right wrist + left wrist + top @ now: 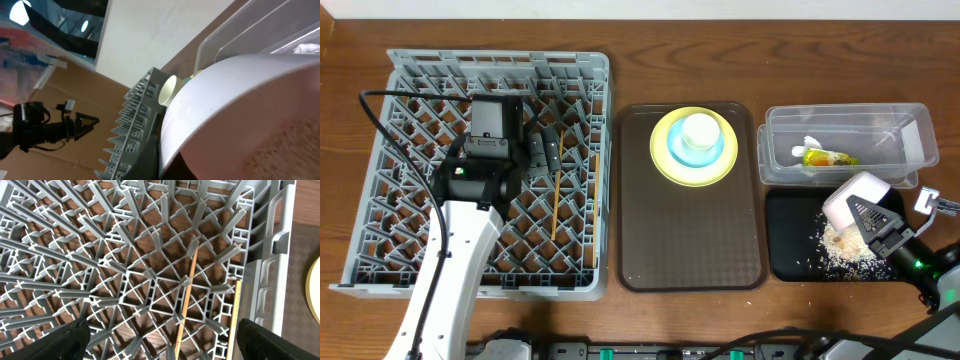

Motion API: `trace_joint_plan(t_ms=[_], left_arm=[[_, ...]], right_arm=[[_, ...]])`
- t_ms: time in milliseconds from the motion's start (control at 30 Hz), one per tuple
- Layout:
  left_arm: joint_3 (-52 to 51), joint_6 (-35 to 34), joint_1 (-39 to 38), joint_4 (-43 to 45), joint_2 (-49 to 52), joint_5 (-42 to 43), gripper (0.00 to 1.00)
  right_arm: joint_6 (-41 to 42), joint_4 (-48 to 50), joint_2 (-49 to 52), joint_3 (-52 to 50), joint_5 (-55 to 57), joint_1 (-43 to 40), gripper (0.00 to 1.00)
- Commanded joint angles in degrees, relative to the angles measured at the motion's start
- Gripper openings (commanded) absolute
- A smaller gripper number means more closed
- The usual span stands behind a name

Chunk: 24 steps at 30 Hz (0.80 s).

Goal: Sort waste into correct bins and load items into the dishwasher
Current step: 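Carry the bowl over the black tray and tip out the rice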

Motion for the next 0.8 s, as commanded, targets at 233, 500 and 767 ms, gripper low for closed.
trace_joint_plan(t_ms=[233, 500, 767], left_arm=[[0.2, -0.1, 0.2, 0.0, -0.1, -0.7, 0.94], [0.2, -0.1, 0.2, 0.0, -0.1, -0.7, 0.94], [0.2, -0.1, 0.2, 0.0, -0.1, -0.7, 0.94]], right_arm=[[3.6, 3.9, 0.1, -4.9, -3.5, -0.9, 0.01], [8.2, 6.6, 0.1, -4.9, -3.5, -0.9, 0.01], [14.1, 7.1, 0.1, -4.9, -3.5, -0.8, 0.01]])
